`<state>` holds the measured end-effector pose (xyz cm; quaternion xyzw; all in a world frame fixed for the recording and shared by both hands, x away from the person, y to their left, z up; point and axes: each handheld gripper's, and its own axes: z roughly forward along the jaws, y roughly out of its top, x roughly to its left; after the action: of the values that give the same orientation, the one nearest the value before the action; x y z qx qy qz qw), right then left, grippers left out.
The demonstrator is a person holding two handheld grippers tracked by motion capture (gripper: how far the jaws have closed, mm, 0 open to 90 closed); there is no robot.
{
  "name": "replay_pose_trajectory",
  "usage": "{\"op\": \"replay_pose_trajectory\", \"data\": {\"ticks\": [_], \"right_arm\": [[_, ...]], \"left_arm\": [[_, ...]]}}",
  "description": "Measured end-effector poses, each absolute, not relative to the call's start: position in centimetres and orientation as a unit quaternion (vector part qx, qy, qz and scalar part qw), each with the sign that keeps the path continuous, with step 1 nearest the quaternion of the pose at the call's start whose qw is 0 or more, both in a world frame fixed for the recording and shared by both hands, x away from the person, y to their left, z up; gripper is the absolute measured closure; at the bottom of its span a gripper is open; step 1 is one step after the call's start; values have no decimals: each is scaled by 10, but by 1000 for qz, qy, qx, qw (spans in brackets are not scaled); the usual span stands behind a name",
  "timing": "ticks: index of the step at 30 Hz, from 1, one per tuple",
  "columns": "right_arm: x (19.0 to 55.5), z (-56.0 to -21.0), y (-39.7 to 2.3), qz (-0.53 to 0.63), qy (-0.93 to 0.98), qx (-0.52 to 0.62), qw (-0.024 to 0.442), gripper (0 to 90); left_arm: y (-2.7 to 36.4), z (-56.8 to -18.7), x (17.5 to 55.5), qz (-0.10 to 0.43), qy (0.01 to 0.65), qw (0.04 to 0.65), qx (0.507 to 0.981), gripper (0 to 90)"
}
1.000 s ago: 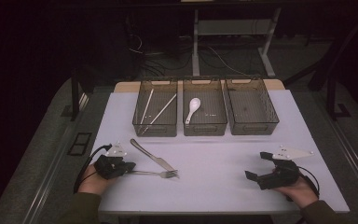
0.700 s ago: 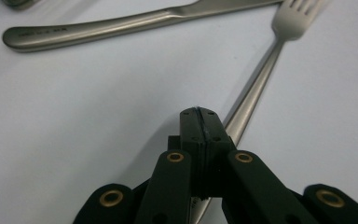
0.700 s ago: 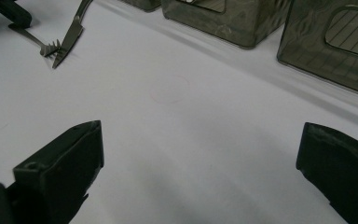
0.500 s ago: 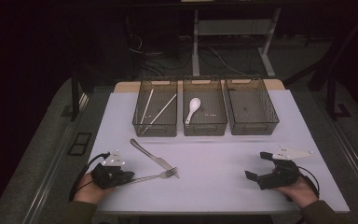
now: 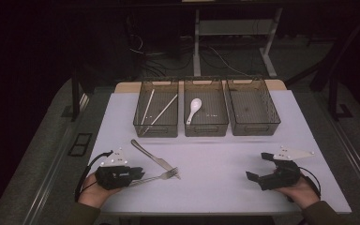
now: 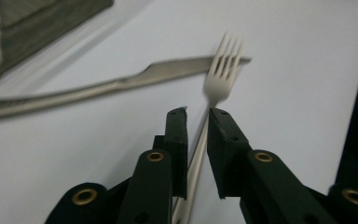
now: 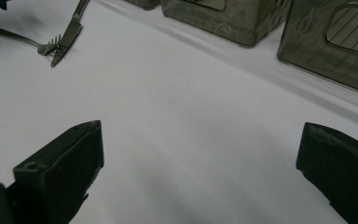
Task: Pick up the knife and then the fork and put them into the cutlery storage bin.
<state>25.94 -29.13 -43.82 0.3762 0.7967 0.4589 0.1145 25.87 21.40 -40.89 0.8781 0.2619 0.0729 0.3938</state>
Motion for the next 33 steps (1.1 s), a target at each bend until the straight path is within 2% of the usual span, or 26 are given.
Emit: {"op": "replay_pose_trajectory", "data": {"ticks": [10,19,27,33], "right_arm": [[259,-438,-291,459,797,377,114,8],[259,-438,-291,458,797,378,115,8],[259,-438,-291,458,797,377,115,8],[259,-438,-291,458,797,376,115,8]], "left_arm": [[186,-419,269,61,236,366,898,723],[180,-429,279,50,225,302,925,725],[180,-434,280,44,218,306,926,753],[186,-438,277,48,213,327,919,817]]}}
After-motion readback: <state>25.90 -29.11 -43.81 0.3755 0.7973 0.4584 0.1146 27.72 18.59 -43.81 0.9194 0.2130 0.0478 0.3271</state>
